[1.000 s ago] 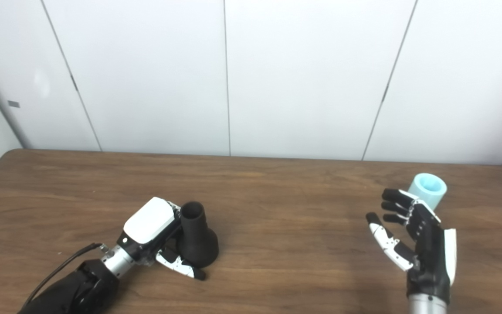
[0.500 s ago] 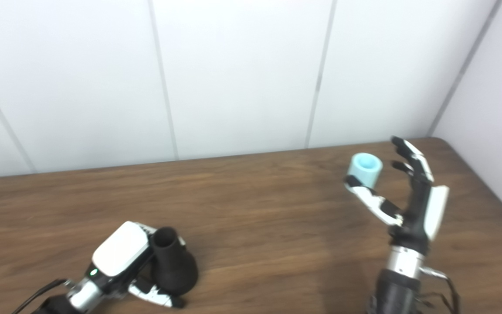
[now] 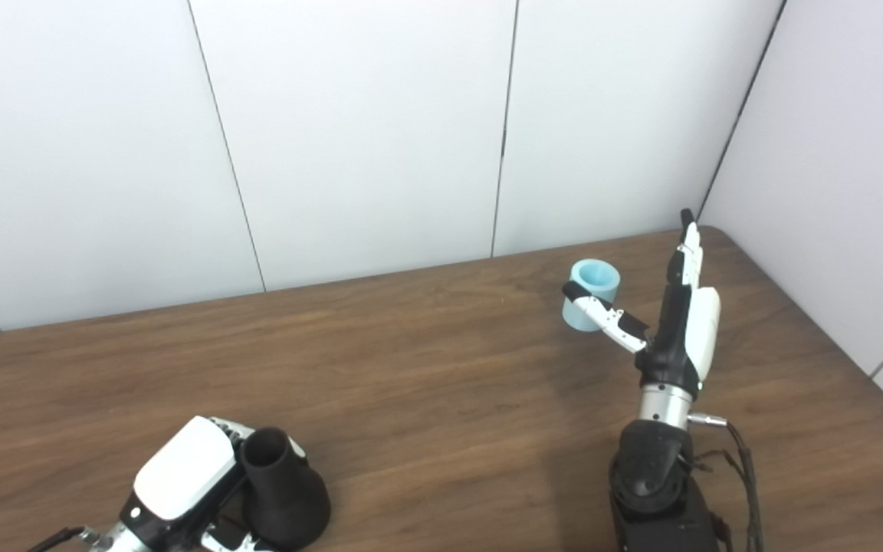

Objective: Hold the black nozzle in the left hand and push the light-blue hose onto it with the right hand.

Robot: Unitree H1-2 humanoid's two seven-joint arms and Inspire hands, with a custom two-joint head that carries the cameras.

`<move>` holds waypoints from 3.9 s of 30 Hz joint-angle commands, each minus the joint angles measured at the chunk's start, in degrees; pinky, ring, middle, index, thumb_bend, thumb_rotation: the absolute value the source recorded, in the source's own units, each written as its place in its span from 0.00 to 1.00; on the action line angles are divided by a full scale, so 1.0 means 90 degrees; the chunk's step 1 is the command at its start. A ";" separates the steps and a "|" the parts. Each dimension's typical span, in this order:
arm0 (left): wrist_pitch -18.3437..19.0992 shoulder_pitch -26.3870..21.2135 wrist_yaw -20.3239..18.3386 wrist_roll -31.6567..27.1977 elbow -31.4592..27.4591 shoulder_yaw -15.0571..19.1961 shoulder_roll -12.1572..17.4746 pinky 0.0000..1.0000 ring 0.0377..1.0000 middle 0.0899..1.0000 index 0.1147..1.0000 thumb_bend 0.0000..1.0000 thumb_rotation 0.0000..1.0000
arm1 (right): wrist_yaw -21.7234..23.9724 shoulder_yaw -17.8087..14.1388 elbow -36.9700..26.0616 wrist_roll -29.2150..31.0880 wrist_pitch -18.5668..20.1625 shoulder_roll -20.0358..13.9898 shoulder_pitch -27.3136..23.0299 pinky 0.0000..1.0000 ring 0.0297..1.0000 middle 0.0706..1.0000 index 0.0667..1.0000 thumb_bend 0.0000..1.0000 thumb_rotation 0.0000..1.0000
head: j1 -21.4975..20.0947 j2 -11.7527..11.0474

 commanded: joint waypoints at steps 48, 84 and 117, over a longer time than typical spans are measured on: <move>-0.0279 0.0549 -0.0278 -0.0058 -0.0006 -0.0455 0.0106 0.25 0.31 0.41 0.44 0.52 0.00 | 0.0666 0.0293 0.2187 0.1885 -0.0202 -0.0522 -0.0971 0.84 0.89 0.90 0.91 0.89 0.26 | 0.0034 0.0071; -0.0277 0.0563 -0.0341 0.0030 -0.0046 -0.0518 0.0112 0.24 0.30 0.39 0.46 0.52 0.00 | 0.0318 0.0642 0.1924 0.1284 0.0832 -0.0628 -0.1234 0.44 0.48 0.49 0.47 0.57 0.11 | 0.0069 0.0073; -0.0269 0.0530 -0.0504 0.0392 0.0117 -0.0390 -0.0396 0.23 0.28 0.37 0.46 0.52 0.00 | 0.1938 0.1469 -0.0707 0.1130 0.0301 -0.0868 -0.0348 0.42 0.47 0.44 0.47 0.52 0.00 | 0.1411 0.0406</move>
